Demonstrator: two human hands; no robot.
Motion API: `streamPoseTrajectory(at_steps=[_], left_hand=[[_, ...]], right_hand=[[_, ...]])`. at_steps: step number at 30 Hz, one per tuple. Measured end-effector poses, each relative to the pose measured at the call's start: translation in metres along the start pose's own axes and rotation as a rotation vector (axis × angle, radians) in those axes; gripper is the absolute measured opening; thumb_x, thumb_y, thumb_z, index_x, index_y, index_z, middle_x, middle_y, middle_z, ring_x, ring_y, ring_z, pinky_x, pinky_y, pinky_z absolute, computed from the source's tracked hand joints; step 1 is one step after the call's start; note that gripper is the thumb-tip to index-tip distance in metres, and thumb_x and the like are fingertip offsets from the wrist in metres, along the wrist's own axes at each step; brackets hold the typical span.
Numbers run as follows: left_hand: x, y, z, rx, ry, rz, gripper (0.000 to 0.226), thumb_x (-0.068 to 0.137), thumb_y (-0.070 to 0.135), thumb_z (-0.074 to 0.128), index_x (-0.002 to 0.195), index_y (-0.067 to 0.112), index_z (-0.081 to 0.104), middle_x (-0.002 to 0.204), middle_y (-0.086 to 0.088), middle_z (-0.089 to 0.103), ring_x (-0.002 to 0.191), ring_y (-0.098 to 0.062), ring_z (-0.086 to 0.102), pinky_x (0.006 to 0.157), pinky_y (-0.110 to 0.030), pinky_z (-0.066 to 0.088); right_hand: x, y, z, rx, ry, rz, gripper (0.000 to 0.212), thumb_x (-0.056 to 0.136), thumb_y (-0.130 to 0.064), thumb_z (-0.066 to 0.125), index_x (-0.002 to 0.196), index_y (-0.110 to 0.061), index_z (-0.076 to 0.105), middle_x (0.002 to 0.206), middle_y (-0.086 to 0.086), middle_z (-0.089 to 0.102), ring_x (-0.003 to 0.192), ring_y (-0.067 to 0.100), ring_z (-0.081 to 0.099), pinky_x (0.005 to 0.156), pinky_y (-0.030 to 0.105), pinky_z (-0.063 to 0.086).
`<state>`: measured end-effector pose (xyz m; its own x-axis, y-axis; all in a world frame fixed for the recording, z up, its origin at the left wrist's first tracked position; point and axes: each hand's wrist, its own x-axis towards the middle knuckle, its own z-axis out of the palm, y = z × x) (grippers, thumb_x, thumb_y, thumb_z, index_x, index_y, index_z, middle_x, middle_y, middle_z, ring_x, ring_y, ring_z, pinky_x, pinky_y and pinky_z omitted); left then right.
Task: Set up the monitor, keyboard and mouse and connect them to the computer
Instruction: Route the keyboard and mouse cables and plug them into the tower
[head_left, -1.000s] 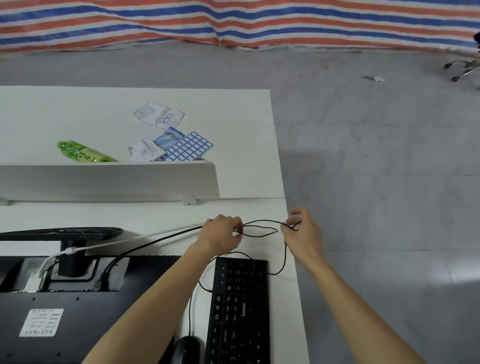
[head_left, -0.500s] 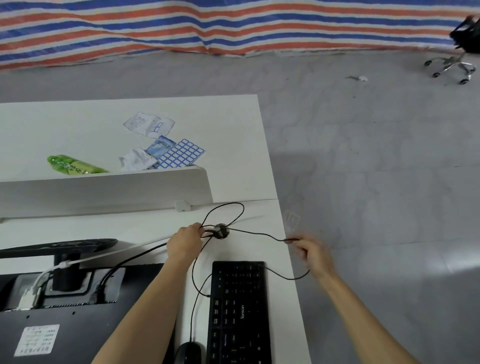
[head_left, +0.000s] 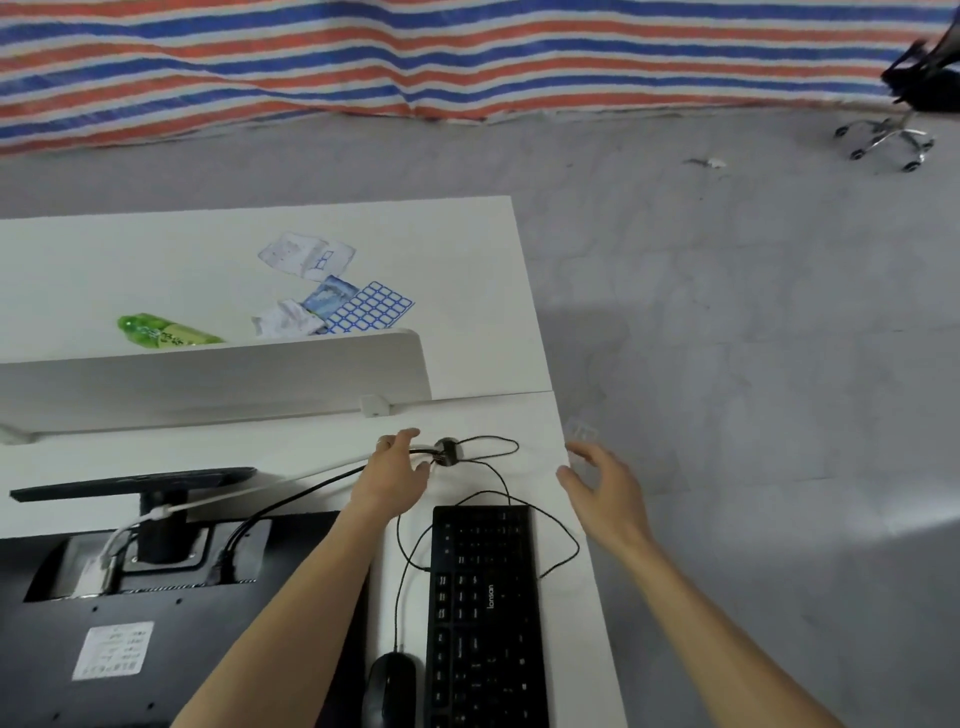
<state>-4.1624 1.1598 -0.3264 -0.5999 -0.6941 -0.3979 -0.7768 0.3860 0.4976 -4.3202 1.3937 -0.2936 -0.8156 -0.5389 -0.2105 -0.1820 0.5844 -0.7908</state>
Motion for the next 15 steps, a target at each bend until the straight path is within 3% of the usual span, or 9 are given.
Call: streamPoseTrajectory(at_steps=[2,6,11,15], left_hand=[[-0.021,-0.012,-0.005,0.003,-0.003,0.004,0.054,0.098,0.03,0.053,0.148,0.024,0.036,0.151,-0.007,0.035,0.125,-0.028,0.052,0.1,-0.041,0.046],[-0.071,-0.033,-0.001,0.011,-0.055,0.044,0.05,0.1,0.032,0.05,0.147,0.025,0.038,0.151,-0.003,0.034,0.117,-0.022,0.057,0.09,-0.036,0.046],[-0.148,-0.058,0.029,-0.048,-0.204,0.177,0.047,0.1,0.033,0.05,0.146,0.026,0.041,0.146,-0.001,0.042,0.111,-0.016,0.057,0.092,-0.033,0.05],[-0.205,-0.074,0.059,-0.04,-0.299,0.254,0.044,0.099,0.034,0.05,0.142,0.028,0.044,0.135,0.001,0.049,0.113,-0.018,0.058,0.097,-0.04,0.051]], right_hand=[[-0.023,0.001,-0.001,0.01,0.054,0.047,0.028,0.092,-0.023,0.066,0.12,-0.022,0.064,0.119,-0.01,0.064,0.117,0.01,0.054,0.103,0.032,0.042],[-0.091,0.021,0.0,-0.02,0.088,0.171,0.024,0.092,-0.019,0.066,0.115,-0.016,0.065,0.114,-0.002,0.068,0.114,0.017,0.06,0.093,0.03,0.044],[-0.18,0.038,0.03,-0.081,0.062,0.227,0.02,0.094,-0.018,0.063,0.114,-0.02,0.066,0.109,-0.01,0.068,0.11,0.012,0.063,0.089,0.02,0.039],[-0.239,0.046,0.061,-0.118,0.0,0.203,0.017,0.094,-0.019,0.062,0.109,-0.024,0.067,0.108,-0.011,0.068,0.106,0.008,0.063,0.084,0.015,0.04]])
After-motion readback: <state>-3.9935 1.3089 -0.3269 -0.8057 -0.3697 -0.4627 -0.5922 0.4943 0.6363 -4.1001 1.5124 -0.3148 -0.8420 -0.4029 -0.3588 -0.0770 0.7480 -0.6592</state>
